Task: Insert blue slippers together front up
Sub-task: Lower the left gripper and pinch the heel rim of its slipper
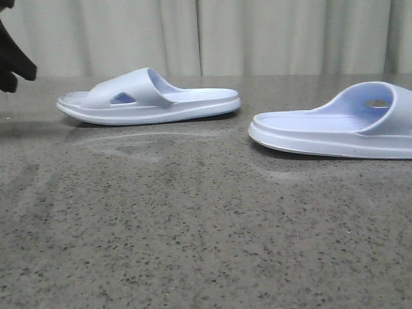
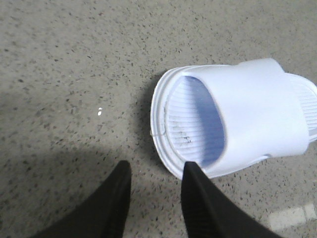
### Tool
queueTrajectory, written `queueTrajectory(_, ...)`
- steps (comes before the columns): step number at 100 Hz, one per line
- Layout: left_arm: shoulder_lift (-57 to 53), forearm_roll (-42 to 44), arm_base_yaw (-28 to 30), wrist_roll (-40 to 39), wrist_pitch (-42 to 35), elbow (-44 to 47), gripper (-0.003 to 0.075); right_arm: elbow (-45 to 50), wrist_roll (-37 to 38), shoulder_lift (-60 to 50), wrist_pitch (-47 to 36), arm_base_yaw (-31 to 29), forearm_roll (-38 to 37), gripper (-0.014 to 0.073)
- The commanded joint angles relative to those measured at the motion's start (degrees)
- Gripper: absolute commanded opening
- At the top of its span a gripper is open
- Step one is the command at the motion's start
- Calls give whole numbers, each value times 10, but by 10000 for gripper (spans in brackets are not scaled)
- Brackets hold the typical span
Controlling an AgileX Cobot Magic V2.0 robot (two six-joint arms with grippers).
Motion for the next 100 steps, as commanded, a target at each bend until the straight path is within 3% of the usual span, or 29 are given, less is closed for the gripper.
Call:
queueTrajectory(1,26,-41,0,8,26,-50,262,-16,-8,-13,-16,-5,15,-107)
queueTrajectory(32,104,-92,0,28,71,-117,294,-16,-8,-13,-18,-5,15,-107)
queueTrajectory(77,149,-108,-3,38,117,-123,281,-16,-8,-13,-26,-5,15,-107)
queueTrajectory(91,149,-114,-3,43,128,-123,197,-16,-8,-13,-26,-5,16,-107)
queueTrajectory(100,149,-124,-3,59,145,-123,57,-16,-8,-13,-22,-5,16,-107)
